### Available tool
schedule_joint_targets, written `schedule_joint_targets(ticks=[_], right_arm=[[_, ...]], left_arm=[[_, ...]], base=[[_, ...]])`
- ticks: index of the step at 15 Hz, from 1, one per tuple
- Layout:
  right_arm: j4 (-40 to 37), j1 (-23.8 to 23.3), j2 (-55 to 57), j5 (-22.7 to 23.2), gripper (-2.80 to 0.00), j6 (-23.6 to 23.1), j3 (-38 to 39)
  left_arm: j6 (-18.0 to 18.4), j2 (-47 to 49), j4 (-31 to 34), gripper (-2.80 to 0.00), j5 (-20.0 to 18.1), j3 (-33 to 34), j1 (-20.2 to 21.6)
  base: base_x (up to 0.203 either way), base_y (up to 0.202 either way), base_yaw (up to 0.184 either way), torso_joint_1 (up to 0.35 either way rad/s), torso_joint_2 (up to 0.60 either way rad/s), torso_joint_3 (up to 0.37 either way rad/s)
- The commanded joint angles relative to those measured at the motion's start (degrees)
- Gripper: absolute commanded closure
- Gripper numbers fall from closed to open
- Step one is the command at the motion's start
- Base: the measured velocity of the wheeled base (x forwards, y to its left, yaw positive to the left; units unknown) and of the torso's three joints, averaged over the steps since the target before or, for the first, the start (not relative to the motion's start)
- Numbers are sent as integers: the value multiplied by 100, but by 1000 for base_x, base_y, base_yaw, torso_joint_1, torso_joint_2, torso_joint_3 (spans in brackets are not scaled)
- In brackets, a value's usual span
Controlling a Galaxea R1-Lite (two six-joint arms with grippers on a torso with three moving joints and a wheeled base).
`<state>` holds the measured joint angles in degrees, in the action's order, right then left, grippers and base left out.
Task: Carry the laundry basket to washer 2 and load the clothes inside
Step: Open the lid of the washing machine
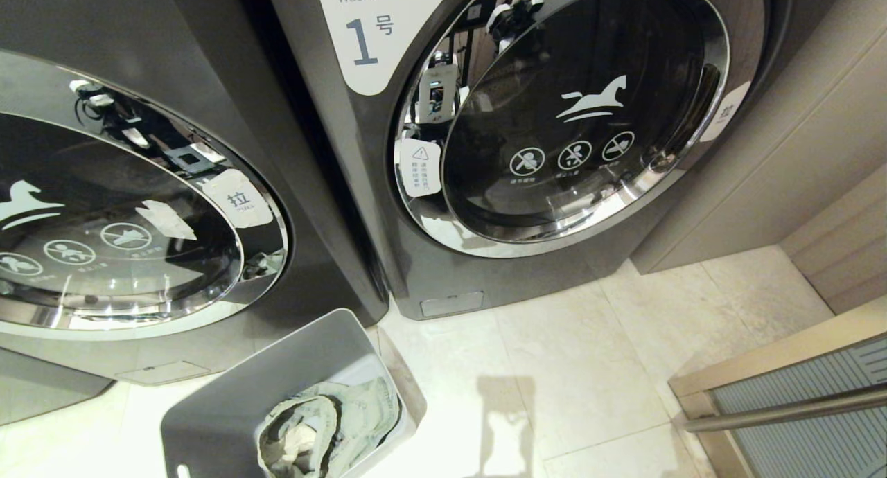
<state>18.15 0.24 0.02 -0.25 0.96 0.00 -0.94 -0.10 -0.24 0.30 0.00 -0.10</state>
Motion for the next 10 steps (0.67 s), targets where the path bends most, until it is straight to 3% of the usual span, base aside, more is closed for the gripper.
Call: schedule_joint_targets(ticks=[1,10], right_arm=[[13,2,6,-1,0,0,229],[13,2,6,-1,0,0,229]], left_arm=[[-3,10,-2,0,3,0,1],[-3,10,-2,0,3,0,1]], base=[[0,0,0,0,0,0],[0,0,0,0,0,0]])
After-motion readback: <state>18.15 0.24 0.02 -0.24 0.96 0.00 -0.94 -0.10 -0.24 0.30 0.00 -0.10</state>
